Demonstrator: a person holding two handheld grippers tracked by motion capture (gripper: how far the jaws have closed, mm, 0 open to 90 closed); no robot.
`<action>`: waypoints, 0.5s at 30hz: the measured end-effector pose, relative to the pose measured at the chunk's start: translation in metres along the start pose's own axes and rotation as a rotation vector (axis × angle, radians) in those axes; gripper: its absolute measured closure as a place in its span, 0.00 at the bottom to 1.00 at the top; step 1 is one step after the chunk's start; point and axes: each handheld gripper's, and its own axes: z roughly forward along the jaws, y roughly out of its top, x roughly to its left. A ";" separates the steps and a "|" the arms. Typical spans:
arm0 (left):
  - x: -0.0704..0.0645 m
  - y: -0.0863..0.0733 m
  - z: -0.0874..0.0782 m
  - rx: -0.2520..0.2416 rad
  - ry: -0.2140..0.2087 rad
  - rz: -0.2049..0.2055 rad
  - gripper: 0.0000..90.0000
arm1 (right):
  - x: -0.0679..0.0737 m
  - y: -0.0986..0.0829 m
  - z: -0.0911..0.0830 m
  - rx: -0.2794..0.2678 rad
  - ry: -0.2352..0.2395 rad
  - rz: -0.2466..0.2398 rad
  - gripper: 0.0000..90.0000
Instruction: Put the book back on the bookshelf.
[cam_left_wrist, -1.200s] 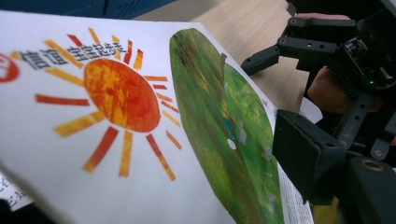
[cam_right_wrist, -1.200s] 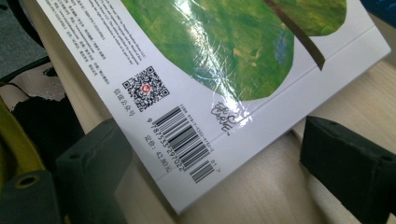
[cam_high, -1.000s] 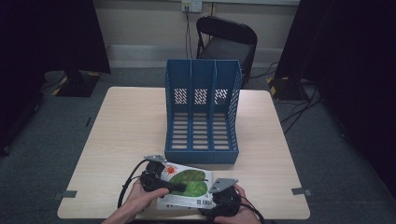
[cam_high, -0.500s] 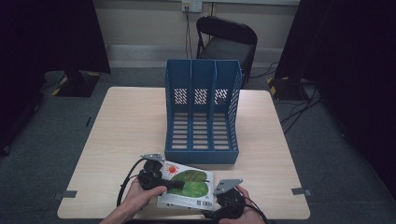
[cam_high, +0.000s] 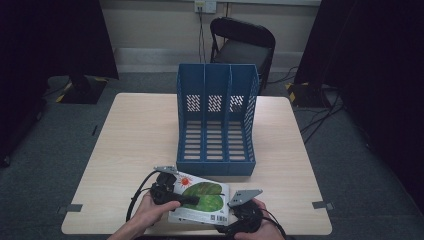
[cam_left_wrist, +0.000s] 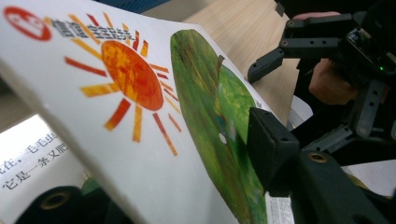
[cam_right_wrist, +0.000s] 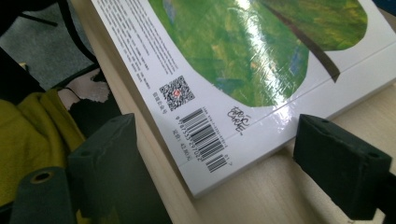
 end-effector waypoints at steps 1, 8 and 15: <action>0.000 0.000 0.000 0.001 -0.002 0.005 0.67 | -0.001 0.000 -0.001 -0.003 0.004 0.006 0.15; -0.010 0.000 -0.003 -0.033 -0.035 0.106 0.76 | -0.013 0.000 -0.008 -0.037 -0.047 0.078 0.17; -0.020 -0.001 -0.004 -0.053 -0.033 0.212 0.77 | -0.024 0.000 -0.010 -0.050 -0.050 0.144 0.17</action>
